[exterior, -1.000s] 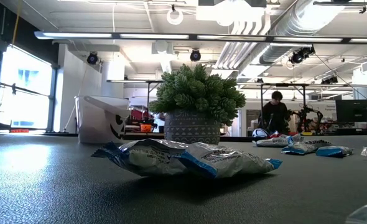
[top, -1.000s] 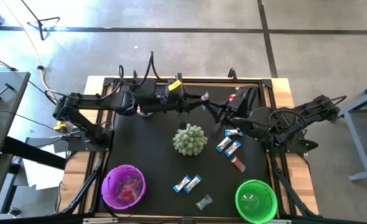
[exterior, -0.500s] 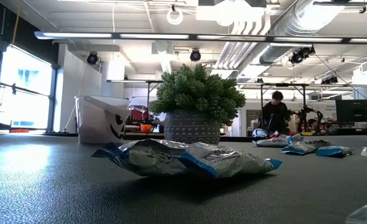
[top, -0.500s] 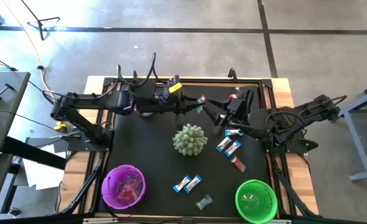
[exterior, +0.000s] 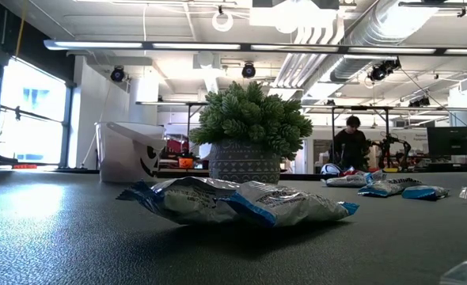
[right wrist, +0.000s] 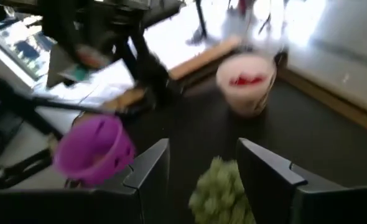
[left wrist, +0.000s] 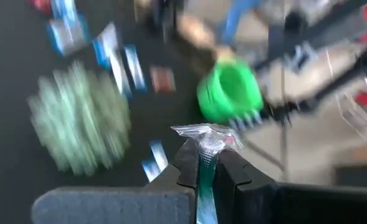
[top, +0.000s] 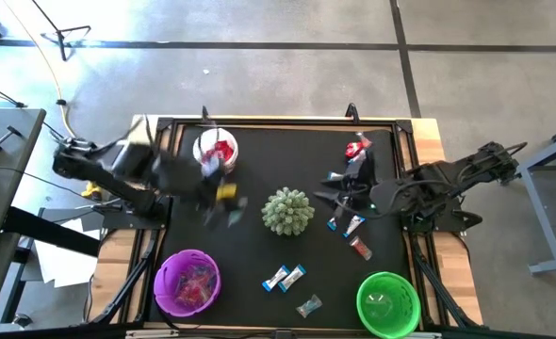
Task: Organize candy in baskets
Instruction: Put the blue gummy into the purple bucket, then put the red gummy into the purple bucket
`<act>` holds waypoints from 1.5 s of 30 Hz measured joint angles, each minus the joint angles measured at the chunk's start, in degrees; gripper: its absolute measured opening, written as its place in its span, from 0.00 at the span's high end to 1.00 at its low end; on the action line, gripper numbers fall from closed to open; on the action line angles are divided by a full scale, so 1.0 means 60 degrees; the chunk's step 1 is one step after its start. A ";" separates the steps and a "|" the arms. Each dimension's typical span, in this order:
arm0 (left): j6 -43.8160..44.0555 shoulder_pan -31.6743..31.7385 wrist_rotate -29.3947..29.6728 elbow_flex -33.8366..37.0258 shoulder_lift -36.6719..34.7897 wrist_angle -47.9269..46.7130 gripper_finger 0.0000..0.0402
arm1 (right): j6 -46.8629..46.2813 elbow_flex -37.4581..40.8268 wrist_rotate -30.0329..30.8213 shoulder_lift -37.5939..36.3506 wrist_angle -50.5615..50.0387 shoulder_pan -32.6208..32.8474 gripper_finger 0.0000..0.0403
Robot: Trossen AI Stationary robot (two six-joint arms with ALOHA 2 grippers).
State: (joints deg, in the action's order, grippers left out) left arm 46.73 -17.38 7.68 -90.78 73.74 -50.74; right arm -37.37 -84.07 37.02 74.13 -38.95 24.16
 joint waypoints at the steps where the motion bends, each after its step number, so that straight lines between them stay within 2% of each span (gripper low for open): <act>1: 0.0795 -0.0503 0.0004 0.0000 0.0083 -0.0248 0.99 | -0.0339 0.0000 -0.0305 0.0001 -0.0295 0.0000 0.56; 5: 0.3640 -0.2336 0.0011 -0.0002 0.0496 -0.1320 0.99 | -0.1363 0.0094 -0.0979 0.0022 -0.1246 0.0000 0.59; 9: 0.5865 -0.3835 0.0049 -0.0004 0.1024 -0.2390 0.99 | -0.2333 0.0109 -0.1040 0.0033 -0.2130 0.0000 0.62; 13: 0.7133 -0.4908 -0.0152 0.0000 0.1621 -0.4010 0.99 | -0.2787 0.0109 -0.0999 0.0033 -0.2400 0.0000 0.64; 17: 0.7648 -0.5359 -0.0231 0.0000 0.1864 -0.5597 0.99 | -0.2795 0.0109 -0.0997 0.0033 -0.2041 0.0000 0.64; 21: 0.7495 -0.5556 0.0352 0.0000 0.1789 -0.5747 0.96 | -0.2956 0.0107 -0.1004 0.0102 -0.1612 0.0001 0.64; 24: 0.7368 -0.5773 0.0048 0.0000 0.1780 -0.5539 0.91 | -0.3405 0.0102 -0.1224 0.0301 -0.1518 0.0091 0.64; 28: 0.6933 -0.6108 -0.0476 0.0000 0.1788 -0.5130 0.83 | -0.4029 0.0102 -0.2069 0.0710 -0.1535 0.0265 0.64; 35: 0.5392 -0.5961 -0.0412 -0.0004 0.1770 -0.5005 0.71 | -0.4780 0.0106 -0.3014 0.1304 -0.1649 0.0382 0.64; 41: 0.3745 -0.5581 -0.0057 -0.0004 0.1706 -0.4967 0.68 | -0.6525 0.0106 -0.3291 0.1673 -0.3388 0.0394 0.64; 45: 0.2526 -0.5149 0.0493 -0.0135 0.1640 -0.4920 0.68 | -0.7868 0.0106 -0.4206 0.2160 -0.4704 0.0682 0.64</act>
State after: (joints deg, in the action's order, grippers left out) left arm 61.88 -48.27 10.64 -91.59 83.58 -80.26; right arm -84.58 -83.44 11.79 87.09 -67.17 28.25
